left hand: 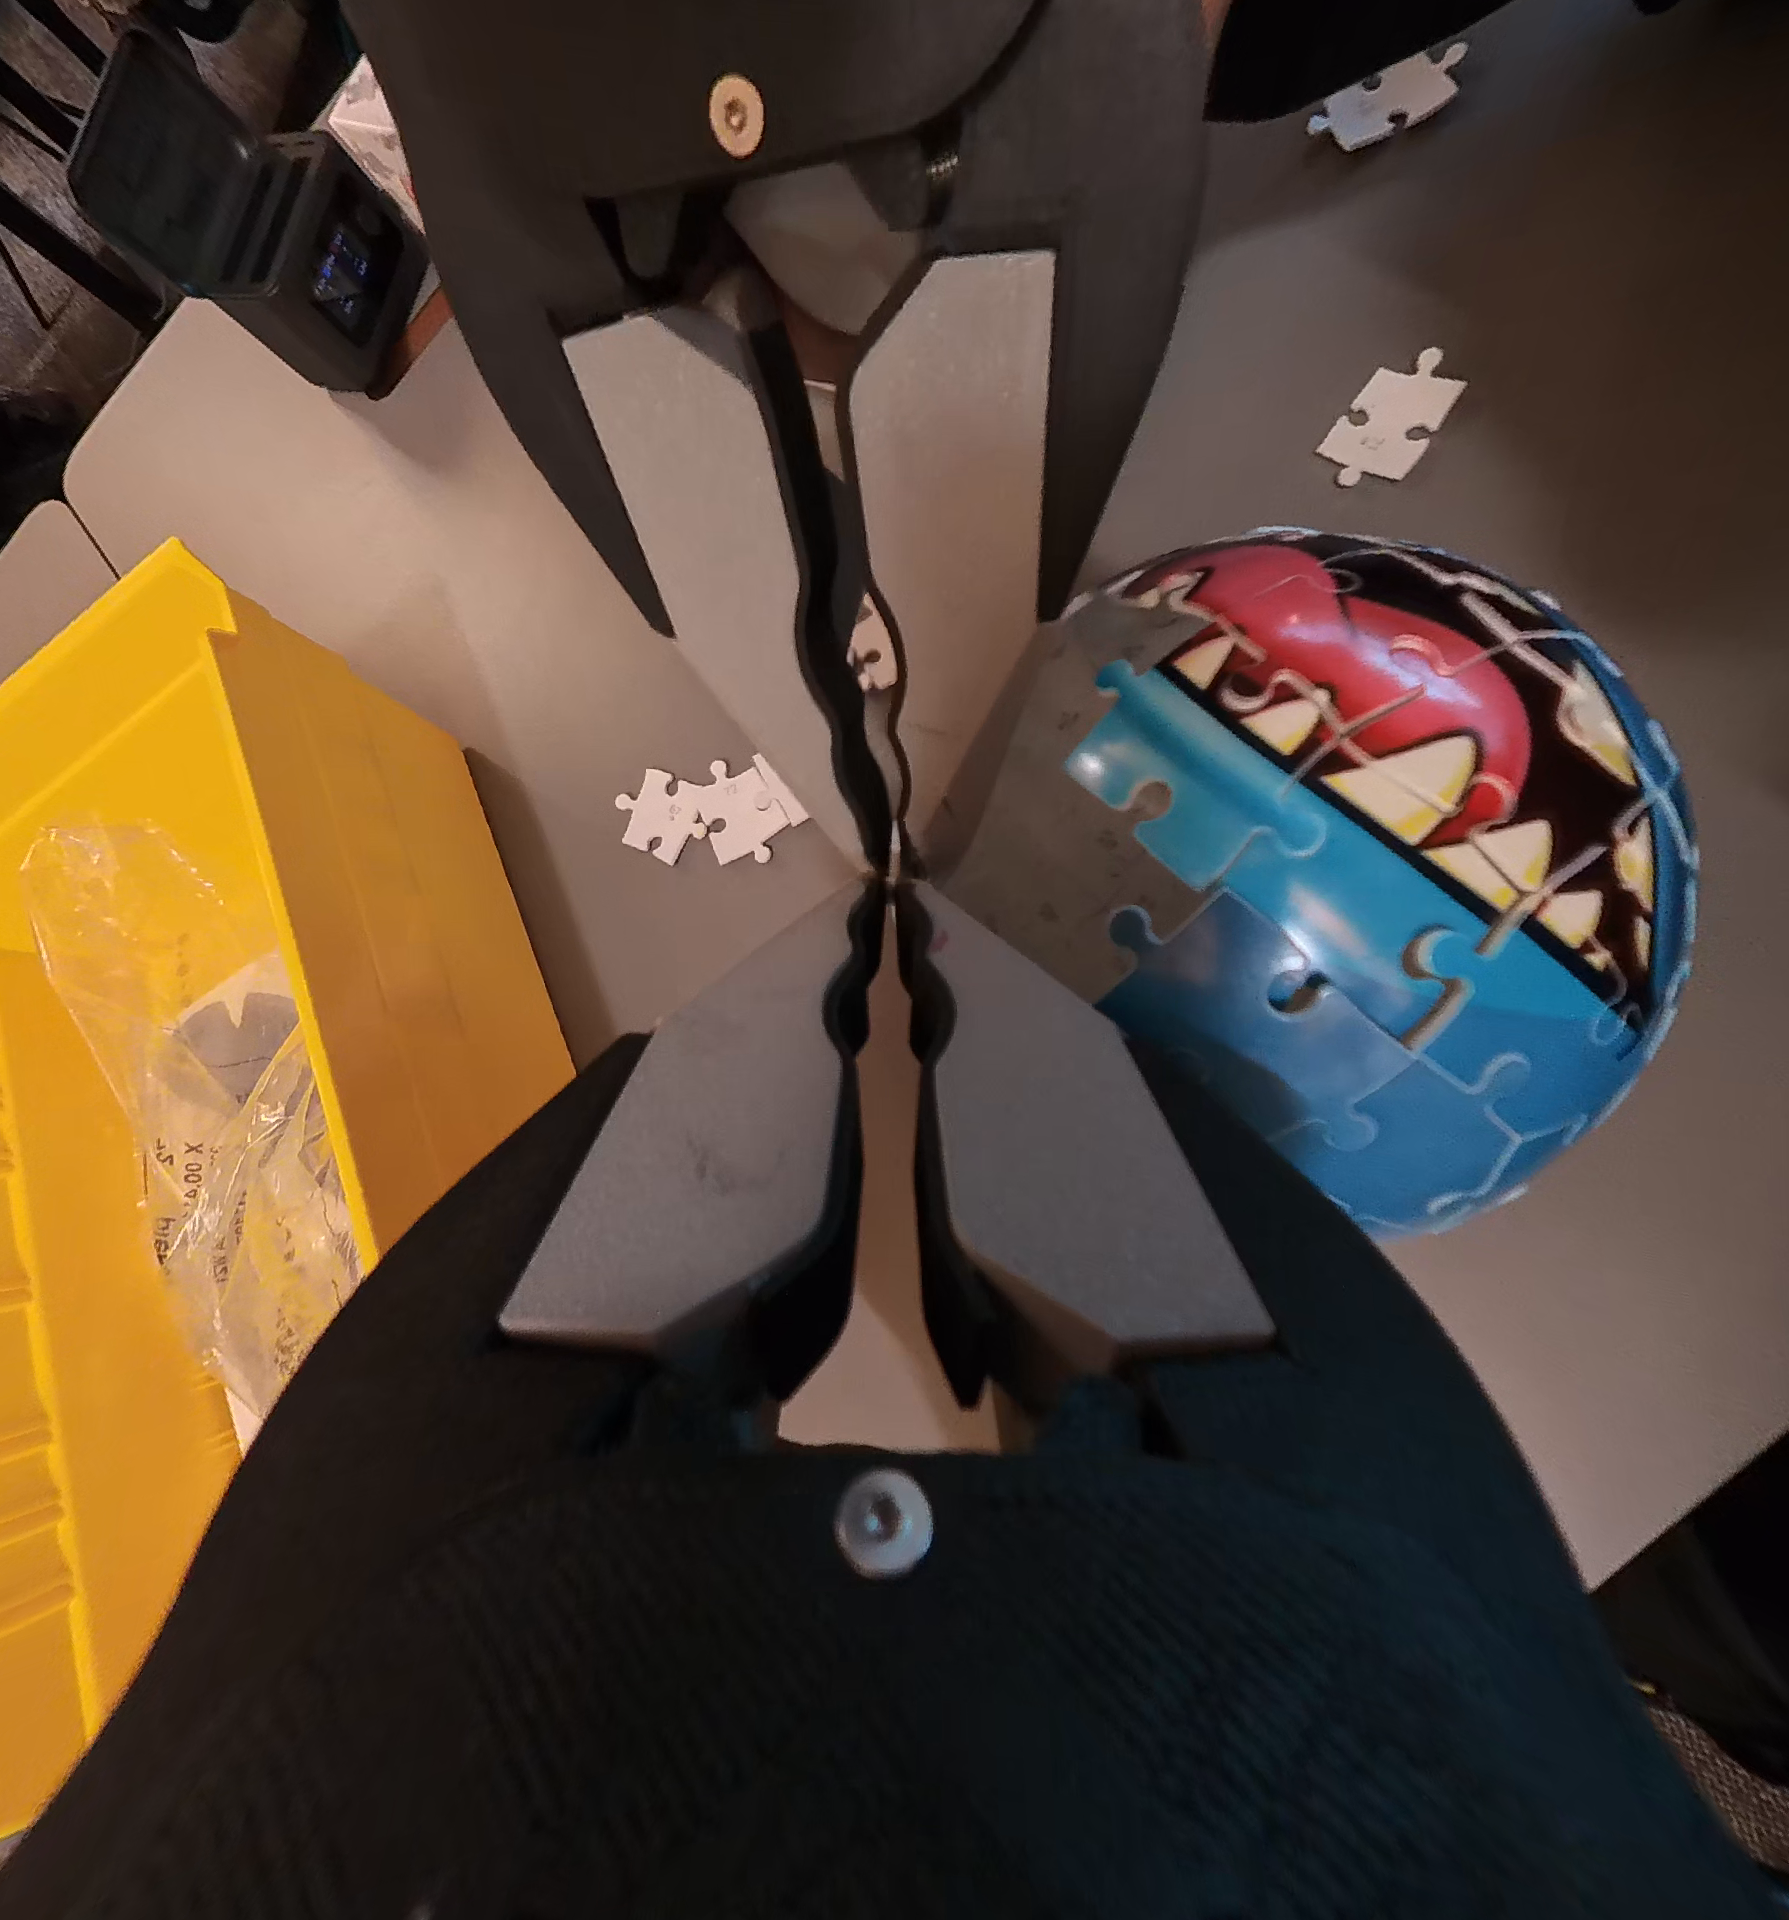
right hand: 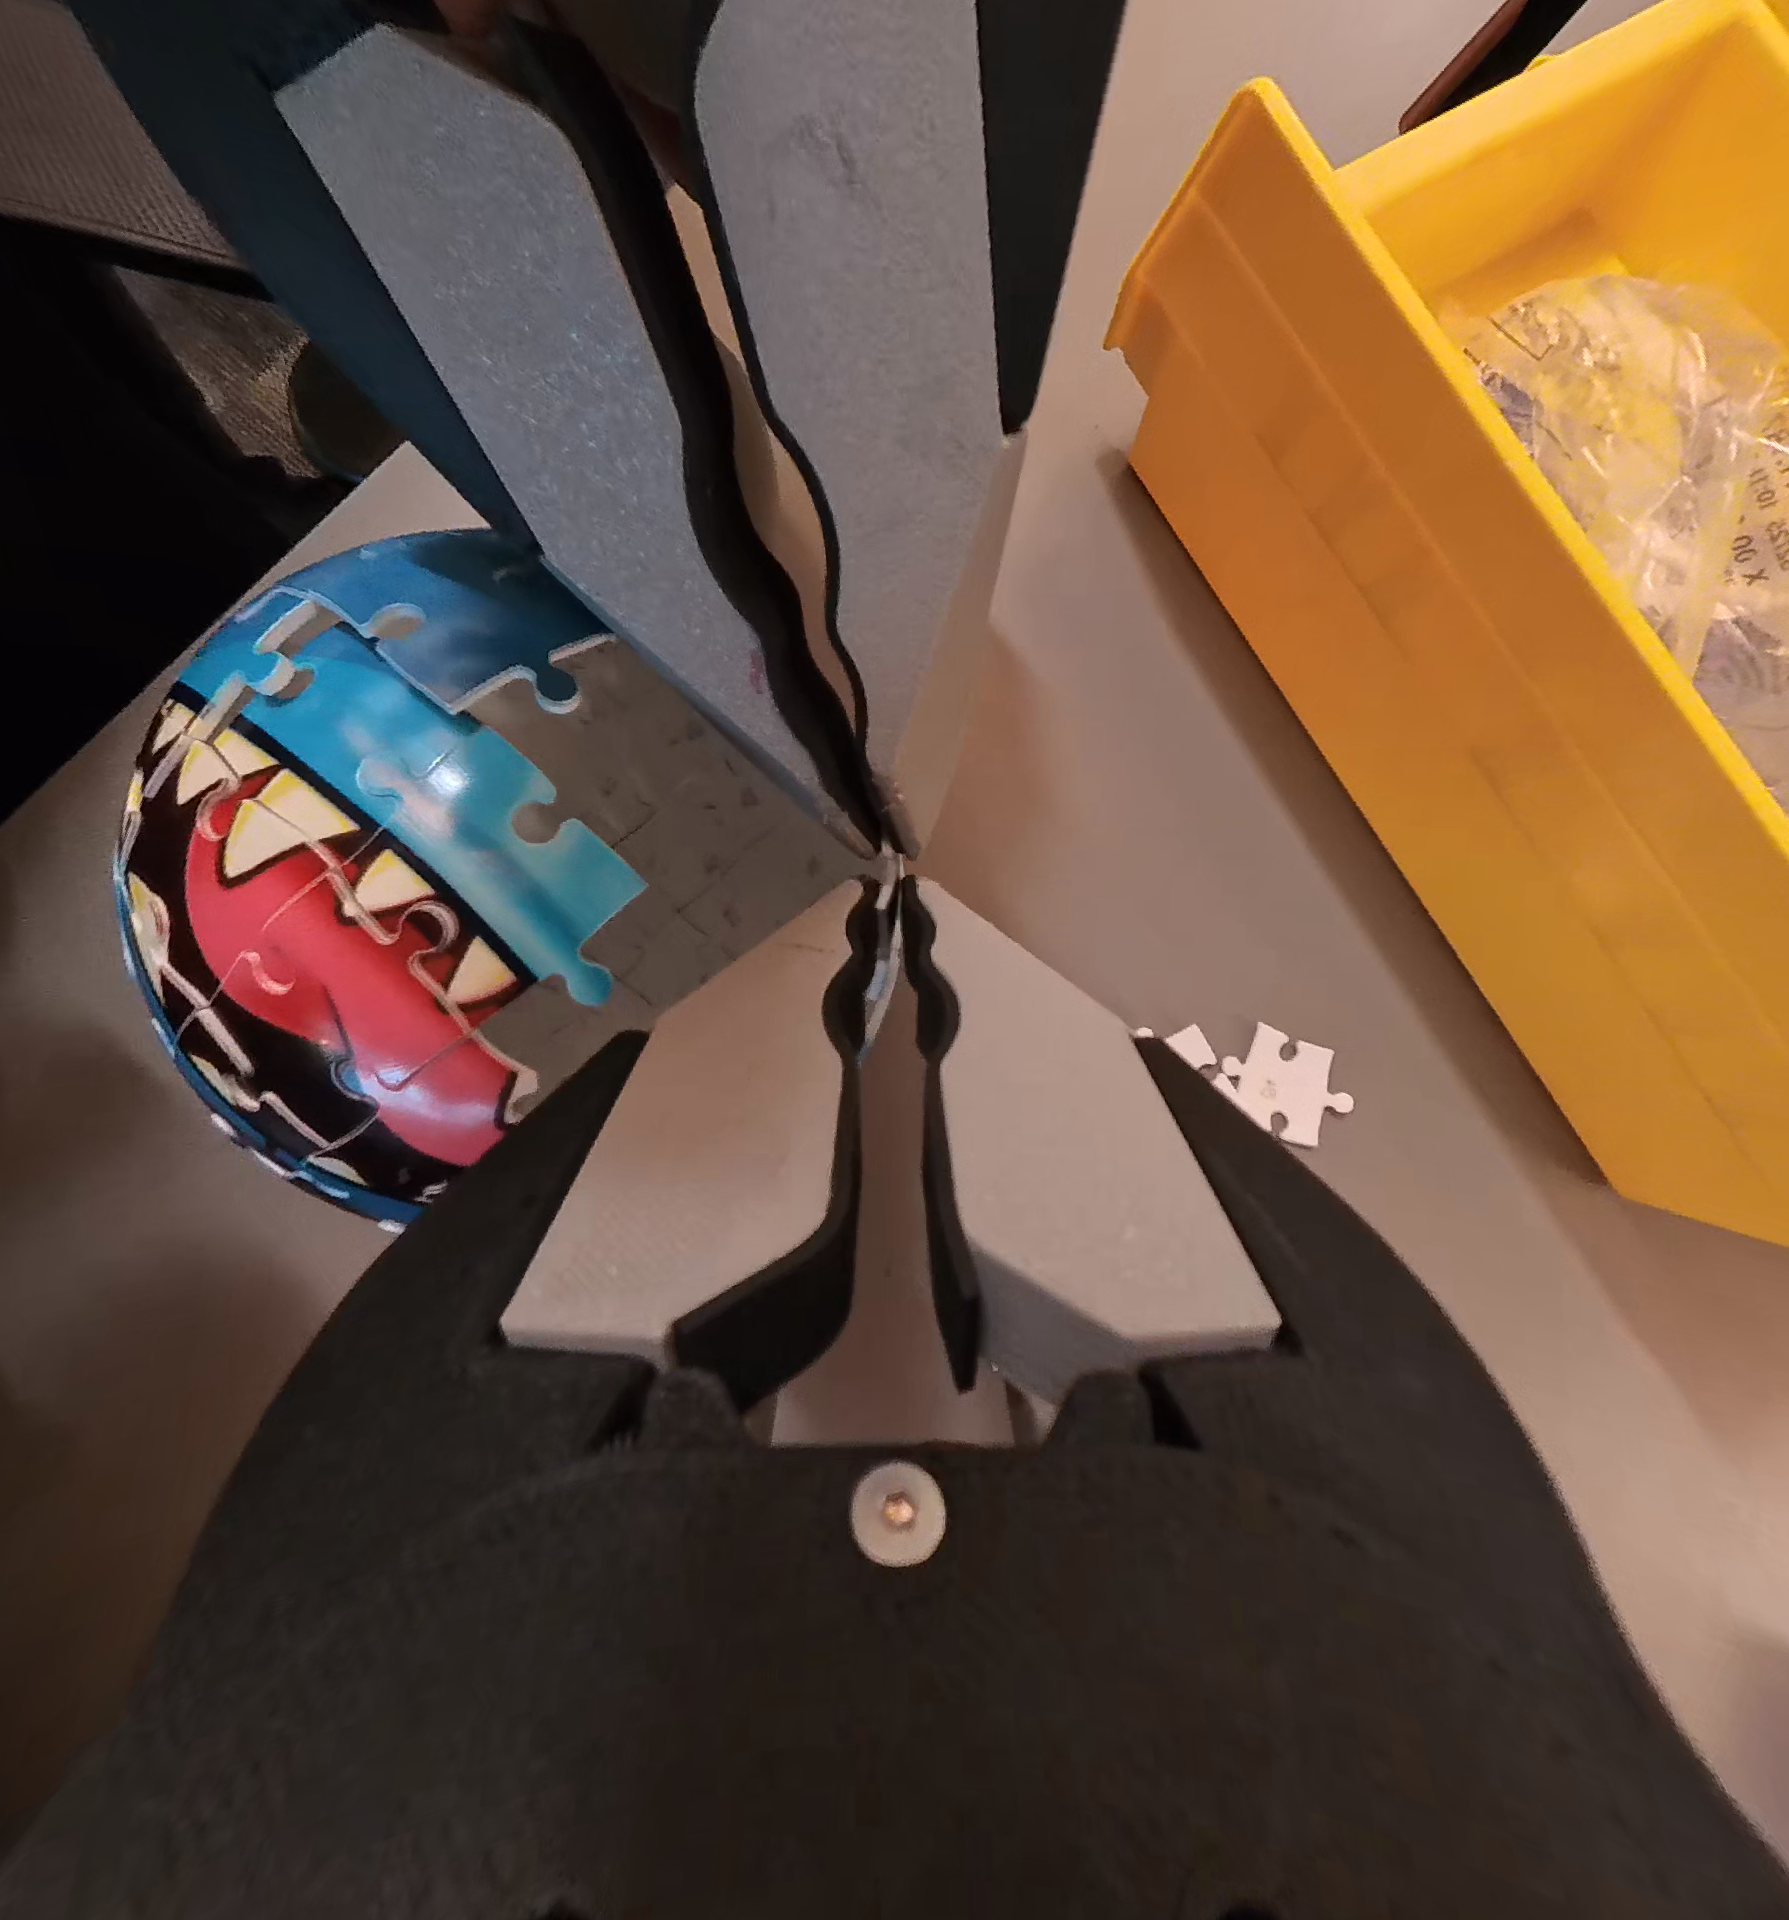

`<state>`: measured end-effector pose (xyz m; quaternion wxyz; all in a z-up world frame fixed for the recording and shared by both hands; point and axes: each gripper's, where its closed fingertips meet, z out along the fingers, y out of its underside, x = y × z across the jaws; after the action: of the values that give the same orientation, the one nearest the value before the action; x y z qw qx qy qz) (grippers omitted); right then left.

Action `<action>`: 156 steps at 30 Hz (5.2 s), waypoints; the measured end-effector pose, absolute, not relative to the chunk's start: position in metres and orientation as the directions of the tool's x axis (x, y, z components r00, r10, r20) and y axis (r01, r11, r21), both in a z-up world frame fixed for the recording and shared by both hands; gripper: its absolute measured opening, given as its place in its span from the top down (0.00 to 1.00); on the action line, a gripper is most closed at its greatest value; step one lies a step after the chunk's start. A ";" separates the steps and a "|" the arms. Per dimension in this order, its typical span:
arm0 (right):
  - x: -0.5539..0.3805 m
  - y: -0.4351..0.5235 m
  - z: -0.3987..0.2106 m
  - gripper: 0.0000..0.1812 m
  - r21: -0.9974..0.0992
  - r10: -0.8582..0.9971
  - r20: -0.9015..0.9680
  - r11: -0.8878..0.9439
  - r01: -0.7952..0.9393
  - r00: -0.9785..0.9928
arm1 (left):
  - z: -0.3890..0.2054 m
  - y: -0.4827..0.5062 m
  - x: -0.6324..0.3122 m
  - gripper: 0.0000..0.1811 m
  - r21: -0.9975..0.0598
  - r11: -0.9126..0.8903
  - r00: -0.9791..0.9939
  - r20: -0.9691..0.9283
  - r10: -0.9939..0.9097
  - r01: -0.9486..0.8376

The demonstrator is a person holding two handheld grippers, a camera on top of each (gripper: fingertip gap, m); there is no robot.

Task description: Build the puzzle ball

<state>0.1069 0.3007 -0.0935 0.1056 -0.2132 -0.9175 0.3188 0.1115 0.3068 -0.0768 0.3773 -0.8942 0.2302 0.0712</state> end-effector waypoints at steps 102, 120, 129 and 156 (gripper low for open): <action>0.098 0.294 -0.095 0.99 -0.676 0.457 0.094 0.682 0.280 -0.884 | -0.080 0.303 0.103 1.00 -0.648 -0.655 0.918 -0.210 -0.337 -0.389; 0.098 0.292 -0.093 1.00 -0.702 0.426 0.118 0.675 0.229 -0.897 | -0.080 0.302 0.102 1.00 -0.645 -0.650 0.914 -0.238 -0.330 -0.403; 0.100 0.293 -0.092 1.00 -0.685 0.425 0.126 0.691 0.231 -0.896 | -0.079 0.302 0.104 1.00 -0.648 -0.645 0.912 -0.237 -0.334 -0.405; 0.099 0.301 -0.085 0.95 -0.677 0.476 0.155 0.690 0.258 -0.866 | -0.081 0.303 0.102 1.00 -0.648 -0.641 0.910 -0.252 -0.329 -0.411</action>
<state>0.0992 0.3005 -0.0849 0.1615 -0.2027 -0.9049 0.3377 0.1023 0.3026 -0.0811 0.3707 -0.9042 0.2046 0.0557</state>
